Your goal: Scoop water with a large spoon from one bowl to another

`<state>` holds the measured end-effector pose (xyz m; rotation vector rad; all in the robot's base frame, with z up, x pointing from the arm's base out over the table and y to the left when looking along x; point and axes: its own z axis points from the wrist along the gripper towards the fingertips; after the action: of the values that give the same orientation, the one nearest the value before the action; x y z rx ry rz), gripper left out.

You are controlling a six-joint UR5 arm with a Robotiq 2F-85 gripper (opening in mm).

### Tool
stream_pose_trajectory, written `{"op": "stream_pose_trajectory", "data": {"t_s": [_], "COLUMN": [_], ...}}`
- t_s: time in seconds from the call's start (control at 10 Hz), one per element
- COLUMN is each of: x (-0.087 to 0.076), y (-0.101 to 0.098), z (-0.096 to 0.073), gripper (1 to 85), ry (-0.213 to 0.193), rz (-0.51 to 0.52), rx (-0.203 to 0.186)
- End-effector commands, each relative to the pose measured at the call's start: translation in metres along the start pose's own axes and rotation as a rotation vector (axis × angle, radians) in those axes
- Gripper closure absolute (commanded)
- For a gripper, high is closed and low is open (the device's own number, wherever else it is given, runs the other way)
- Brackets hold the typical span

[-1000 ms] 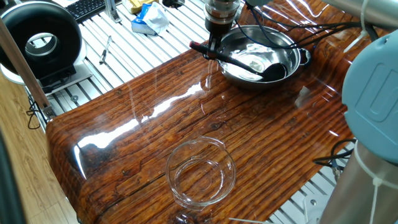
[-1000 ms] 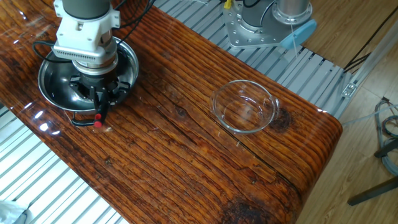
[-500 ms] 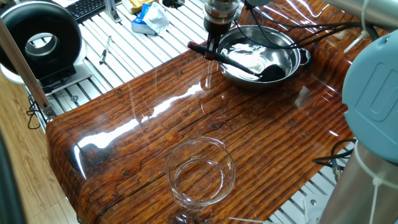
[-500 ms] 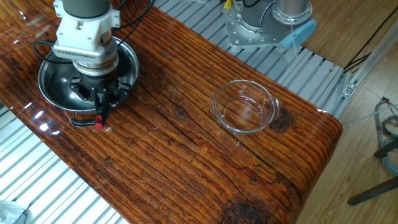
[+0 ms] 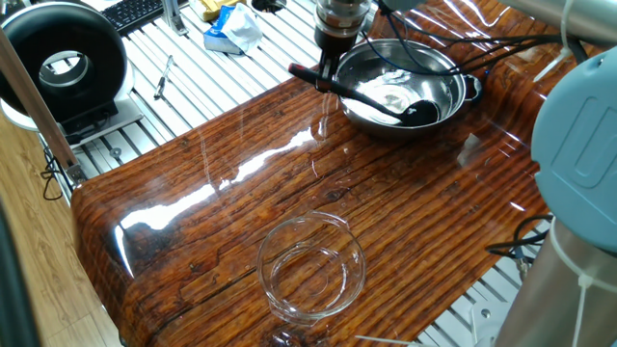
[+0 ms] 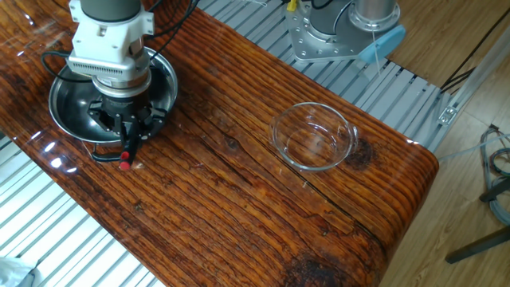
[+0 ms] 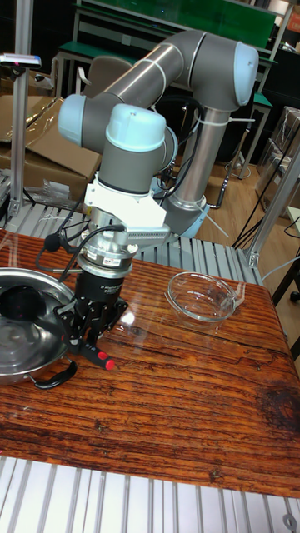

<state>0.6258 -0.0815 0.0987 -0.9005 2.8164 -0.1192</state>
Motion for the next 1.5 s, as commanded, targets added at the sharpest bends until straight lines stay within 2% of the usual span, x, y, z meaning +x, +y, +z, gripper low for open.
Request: {"op": "stream_pose_trajectory", "data": {"t_s": [0.0, 0.2, 0.3, 0.5, 0.6, 0.8, 1.0, 1.4], "x": [-0.001, 0.009, 0.012, 0.016, 0.017, 0.014, 0.016, 0.034], "y": [-0.002, -0.007, -0.004, 0.0, -0.002, 0.002, 0.008, 0.01], "z": [-0.001, -0.001, -0.016, -0.035, -0.043, -0.056, -0.07, -0.089], "gripper": [84.7, 84.7, 84.7, 84.7, 84.7, 84.7, 84.7, 84.7], "ry": [-0.007, 0.032, 0.052, 0.067, 0.065, 0.049, 0.054, 0.08], "rz": [0.0, 0.007, 0.015, 0.017, 0.007, 0.019, 0.032, 0.035], "rx": [0.002, 0.021, 0.025, 0.036, 0.049, 0.048, 0.052, 0.058]}}
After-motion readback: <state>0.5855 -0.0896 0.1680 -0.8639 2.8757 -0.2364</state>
